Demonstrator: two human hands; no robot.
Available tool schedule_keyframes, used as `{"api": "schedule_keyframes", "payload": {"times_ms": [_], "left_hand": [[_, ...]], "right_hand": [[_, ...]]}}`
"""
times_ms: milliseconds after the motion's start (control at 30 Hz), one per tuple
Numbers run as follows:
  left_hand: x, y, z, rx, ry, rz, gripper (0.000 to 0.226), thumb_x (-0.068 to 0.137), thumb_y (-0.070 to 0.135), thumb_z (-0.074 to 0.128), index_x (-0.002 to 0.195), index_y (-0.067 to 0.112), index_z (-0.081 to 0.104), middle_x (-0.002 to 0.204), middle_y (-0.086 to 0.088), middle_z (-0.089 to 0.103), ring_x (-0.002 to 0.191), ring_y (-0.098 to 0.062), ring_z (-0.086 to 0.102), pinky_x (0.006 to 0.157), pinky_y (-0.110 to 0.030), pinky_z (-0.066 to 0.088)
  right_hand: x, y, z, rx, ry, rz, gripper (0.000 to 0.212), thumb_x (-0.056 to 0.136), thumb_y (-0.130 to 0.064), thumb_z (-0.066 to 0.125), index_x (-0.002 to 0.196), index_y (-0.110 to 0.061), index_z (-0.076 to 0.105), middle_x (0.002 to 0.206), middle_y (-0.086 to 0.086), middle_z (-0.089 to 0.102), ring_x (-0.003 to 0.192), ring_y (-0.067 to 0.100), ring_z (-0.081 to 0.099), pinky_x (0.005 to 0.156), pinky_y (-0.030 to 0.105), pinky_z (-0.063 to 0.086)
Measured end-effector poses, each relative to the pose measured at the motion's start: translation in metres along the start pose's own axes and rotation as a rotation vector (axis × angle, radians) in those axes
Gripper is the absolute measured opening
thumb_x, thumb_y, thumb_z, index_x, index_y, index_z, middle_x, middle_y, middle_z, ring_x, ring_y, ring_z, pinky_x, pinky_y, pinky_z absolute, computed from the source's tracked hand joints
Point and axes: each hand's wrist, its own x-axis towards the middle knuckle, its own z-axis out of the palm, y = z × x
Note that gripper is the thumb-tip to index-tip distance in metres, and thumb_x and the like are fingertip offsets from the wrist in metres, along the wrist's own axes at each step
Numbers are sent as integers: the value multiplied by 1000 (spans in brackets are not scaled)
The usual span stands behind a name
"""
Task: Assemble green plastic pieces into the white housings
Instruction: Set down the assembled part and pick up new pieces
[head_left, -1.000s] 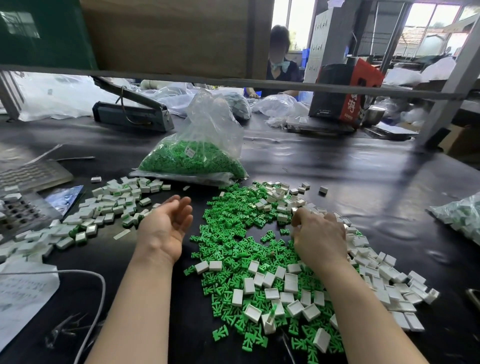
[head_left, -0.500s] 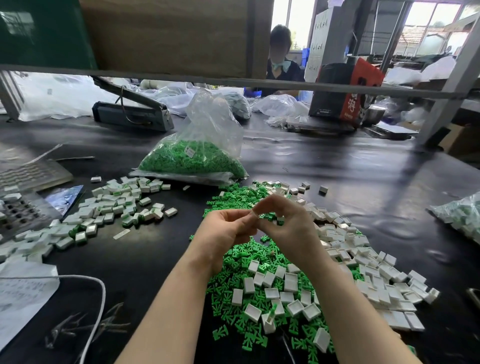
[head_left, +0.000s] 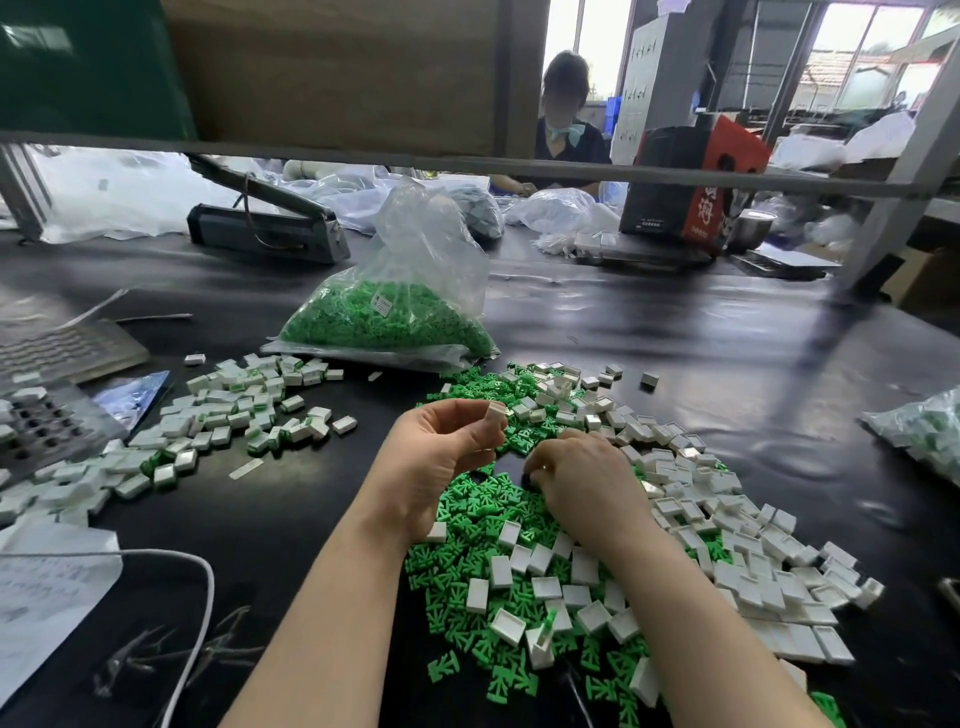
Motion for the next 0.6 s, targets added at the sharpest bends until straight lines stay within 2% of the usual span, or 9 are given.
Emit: {"api": "schedule_keyframes", "payload": {"times_ms": [300, 433, 600], "left_hand": [[0, 1, -3, -24, 63, 17, 32, 65, 20, 75, 95, 10, 70, 79, -4, 73, 70, -12, 68, 66, -20, 56], [-2, 0, -3, -11, 85, 19, 31, 64, 20, 75, 93, 9, 69, 79, -4, 73, 71, -12, 69, 68, -21, 57], [-2, -1, -2, -13, 82, 25, 32, 66, 22, 76, 95, 10, 69, 80, -6, 73, 73, -14, 70, 70, -24, 58]], "right_hand": [[-1, 0, -7, 30, -110, 29, 14, 96, -22, 56, 105, -20, 67, 109, -3, 62, 102, 16, 55, 94, 31, 46], [1, 1, -11, 26, -121, 41, 12, 95, -12, 56, 100, -21, 63, 105, -3, 62, 97, 14, 53, 87, 27, 44], [0, 1, -9, -20, -117, 31, 8, 95, -15, 55, 102, -17, 56, 103, 0, 61, 96, 20, 56, 81, 31, 47]]}}
